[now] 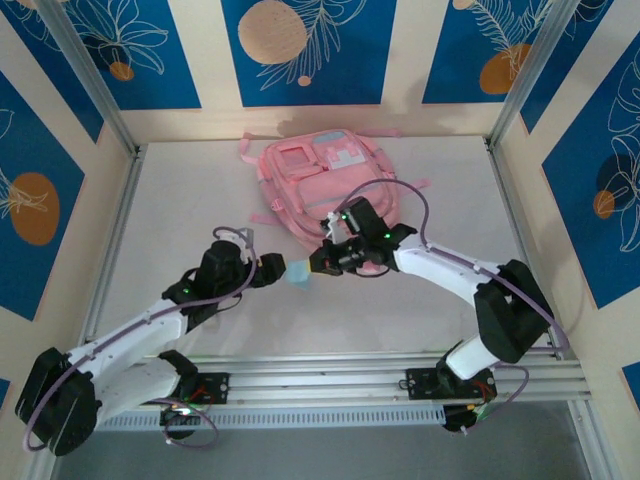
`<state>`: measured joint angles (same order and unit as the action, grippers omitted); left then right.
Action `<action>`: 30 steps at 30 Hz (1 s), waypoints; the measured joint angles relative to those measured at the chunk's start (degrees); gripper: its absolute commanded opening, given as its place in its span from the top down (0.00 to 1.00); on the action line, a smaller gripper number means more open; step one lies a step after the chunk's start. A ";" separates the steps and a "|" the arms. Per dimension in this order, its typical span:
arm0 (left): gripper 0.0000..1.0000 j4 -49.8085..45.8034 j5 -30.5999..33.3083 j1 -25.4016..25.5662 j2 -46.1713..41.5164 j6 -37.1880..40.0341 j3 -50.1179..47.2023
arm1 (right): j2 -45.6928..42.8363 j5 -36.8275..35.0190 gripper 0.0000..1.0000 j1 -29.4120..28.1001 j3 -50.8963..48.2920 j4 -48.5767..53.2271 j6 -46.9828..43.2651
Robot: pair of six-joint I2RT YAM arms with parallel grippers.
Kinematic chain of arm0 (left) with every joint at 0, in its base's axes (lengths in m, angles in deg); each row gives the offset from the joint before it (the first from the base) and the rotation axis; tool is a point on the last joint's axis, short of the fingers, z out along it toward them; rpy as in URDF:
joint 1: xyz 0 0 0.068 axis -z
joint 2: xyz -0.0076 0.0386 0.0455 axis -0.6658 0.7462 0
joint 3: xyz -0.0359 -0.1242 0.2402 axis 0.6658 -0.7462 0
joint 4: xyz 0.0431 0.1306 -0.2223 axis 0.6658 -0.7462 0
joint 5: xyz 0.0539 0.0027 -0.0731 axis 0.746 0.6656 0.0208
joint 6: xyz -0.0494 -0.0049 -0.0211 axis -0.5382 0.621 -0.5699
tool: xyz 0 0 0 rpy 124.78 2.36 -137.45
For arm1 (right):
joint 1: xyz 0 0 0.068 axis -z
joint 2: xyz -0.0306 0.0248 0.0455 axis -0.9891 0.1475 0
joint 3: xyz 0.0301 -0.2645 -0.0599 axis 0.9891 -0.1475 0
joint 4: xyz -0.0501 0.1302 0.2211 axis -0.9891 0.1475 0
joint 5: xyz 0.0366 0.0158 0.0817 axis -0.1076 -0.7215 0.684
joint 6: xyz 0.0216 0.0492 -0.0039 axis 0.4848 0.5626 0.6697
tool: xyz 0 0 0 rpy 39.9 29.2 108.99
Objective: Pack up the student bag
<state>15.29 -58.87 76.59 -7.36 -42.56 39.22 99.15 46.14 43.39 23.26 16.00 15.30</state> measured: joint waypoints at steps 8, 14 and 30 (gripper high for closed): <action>0.32 14.75 -9.01 -0.98 8.66 -8.50 0.02 | -4.44 5.09 1.00 3.78 -0.79 -4.09 -0.33; 0.46 25.59 -13.92 -0.98 14.78 -15.61 -0.11 | -4.72 7.61 1.00 5.18 -4.63 -10.73 2.16; 0.56 36.35 -17.38 -0.83 17.35 -22.10 -0.94 | -3.10 10.64 1.00 8.04 -9.27 -20.81 6.38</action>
<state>51.64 -76.24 75.76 9.99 -64.66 38.28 96.05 56.79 51.43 13.99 -4.81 21.69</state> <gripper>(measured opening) 0.426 0.050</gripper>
